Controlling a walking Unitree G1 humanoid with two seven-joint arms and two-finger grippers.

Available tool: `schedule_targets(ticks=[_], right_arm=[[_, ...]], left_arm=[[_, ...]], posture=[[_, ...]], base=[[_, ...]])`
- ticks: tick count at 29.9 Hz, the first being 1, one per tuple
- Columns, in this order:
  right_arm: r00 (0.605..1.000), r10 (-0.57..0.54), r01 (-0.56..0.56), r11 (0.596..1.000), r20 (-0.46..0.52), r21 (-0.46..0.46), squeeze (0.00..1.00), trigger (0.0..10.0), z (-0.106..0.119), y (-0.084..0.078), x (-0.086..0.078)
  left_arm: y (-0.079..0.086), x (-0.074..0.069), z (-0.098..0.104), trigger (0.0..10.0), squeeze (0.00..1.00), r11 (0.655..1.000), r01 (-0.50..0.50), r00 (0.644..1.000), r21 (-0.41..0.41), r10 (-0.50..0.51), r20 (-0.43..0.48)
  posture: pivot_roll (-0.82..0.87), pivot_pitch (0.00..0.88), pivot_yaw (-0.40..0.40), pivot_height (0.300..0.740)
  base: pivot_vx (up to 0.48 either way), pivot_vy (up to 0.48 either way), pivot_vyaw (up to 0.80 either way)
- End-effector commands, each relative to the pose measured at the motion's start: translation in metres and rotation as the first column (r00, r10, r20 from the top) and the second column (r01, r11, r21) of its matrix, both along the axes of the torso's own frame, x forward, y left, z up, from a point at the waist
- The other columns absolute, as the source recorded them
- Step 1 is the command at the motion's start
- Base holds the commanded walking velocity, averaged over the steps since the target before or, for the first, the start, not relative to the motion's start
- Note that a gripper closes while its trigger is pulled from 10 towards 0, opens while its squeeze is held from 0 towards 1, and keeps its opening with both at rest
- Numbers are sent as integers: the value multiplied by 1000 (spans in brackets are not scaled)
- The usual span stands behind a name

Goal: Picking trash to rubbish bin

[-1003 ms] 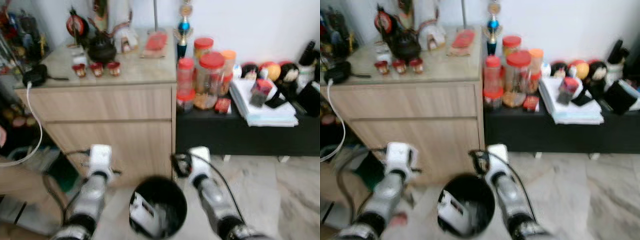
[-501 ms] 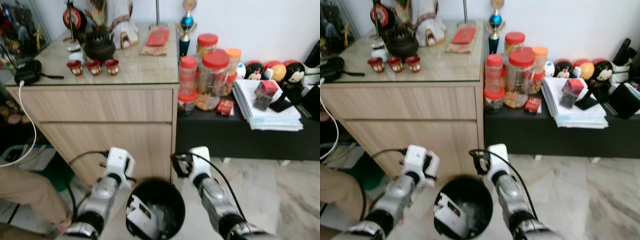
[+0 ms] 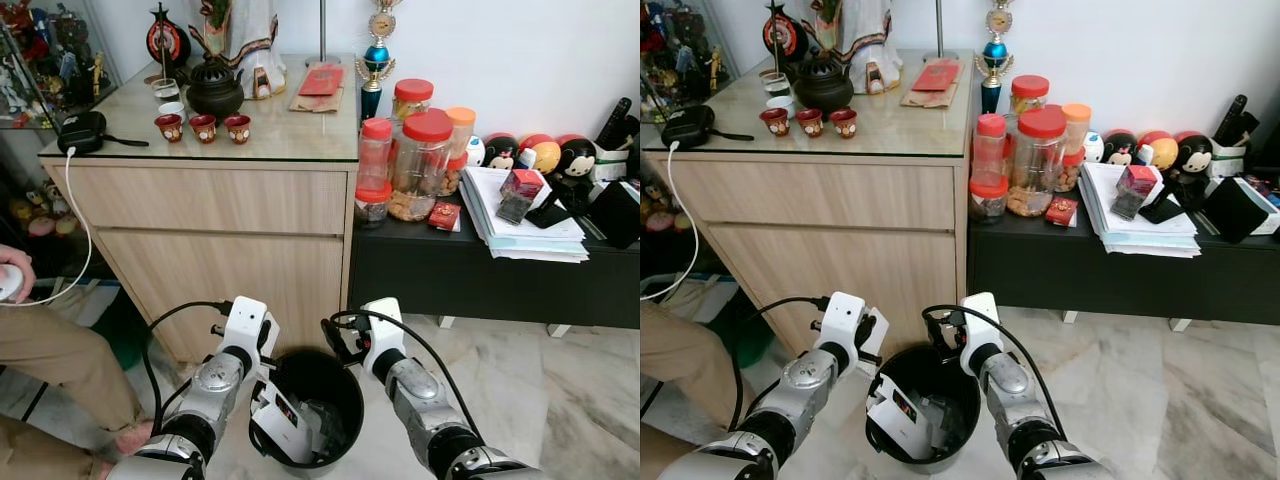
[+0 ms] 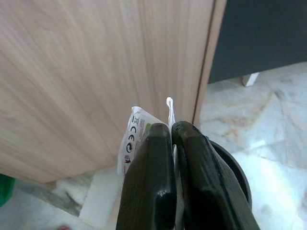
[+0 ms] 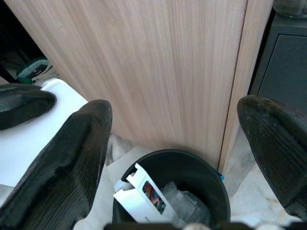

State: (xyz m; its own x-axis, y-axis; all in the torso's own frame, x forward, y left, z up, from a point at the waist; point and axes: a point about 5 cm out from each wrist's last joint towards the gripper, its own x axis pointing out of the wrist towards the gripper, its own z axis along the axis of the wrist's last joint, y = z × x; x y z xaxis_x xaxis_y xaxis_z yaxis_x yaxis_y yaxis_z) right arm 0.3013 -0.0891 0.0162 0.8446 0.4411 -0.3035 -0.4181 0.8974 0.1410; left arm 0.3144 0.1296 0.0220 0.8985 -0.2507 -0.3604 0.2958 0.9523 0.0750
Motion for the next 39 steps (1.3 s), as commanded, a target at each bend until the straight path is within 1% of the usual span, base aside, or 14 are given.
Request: schedule_targets(ticks=[1, 4, 7, 8, 11, 14, 20, 29, 30, 39], right_arm=[[1000, 18, -18, 1000, 18, -7, 0, 10000, 6, 2, 5], [999, 32, -31, 999, 25, -29, 0, 10000, 6, 1, 5], [999, 40, -38, 994, 15, -105, 0, 10000, 1, -4, 2], [999, 40, -38, 994, 15, -105, 0, 10000, 1, -4, 2], [997, 73, -67, 984, 29, -166, 0, 10000, 1, -5, 2], [995, 92, -84, 975, 29, -204, 0, 10000, 0, -4, 2], [993, 109, -97, 968, 37, -231, 0, 10000, 0, -5, 1], [993, 109, -97, 968, 41, -230, 0, 10000, -1, -4, 0], [993, 110, -98, 968, 42, -229, 0, 10000, -1, -3, 0], [993, 109, -96, 971, 47, -220, 0, 10000, 0, -1, -1]], left_arm=[[-3, 4, 4, 10000, 0, 1000, 19, 1000, 12, -19, 14], [-4, 4, 4, 10000, 0, 1000, 23, 1000, 15, -23, 14], [-4, 3, 3, 10000, 0, 999, 41, 999, 34, -41, 13], [-4, 3, 3, 10000, 0, 999, 41, 999, 34, -41, 13], [-4, 3, 3, 10000, 0, 997, 58, 998, 57, -58, 11], [-4, 3, 2, 10000, 0, 995, 72, 997, 69, -73, 9], [-5, 3, 2, 10000, 0, 994, 79, 997, 77, -80, 5], [-7, 1, 0, 10000, 0, 991, 94, 996, 98, -94, 2], [-7, 1, 0, 10000, 1000, 991, 94, 996, 97, -94, 2], [-5, 2, 1, 10000, 1000, 991, 91, 996, 100, -92, 7]], posture=[[22, 75, 0, 740], [20, 77, -2, 740], [17, 98, -16, 740], [17, 98, -16, 740], [9, 113, -23, 740], [5, 119, -28, 740], [-3, 130, -36, 740], [-2, 136, -43, 740], [-2, 138, -44, 740], [1, 136, -39, 740]], base=[[0, 0, 0], [0, 0, 0], [0, 0, 0], [0, 0, 0], [0, 0, 0], [0, 0, 0], [0, 0, 0], [0, 0, 0], [0, 0, 0], [0, 0, 0]])
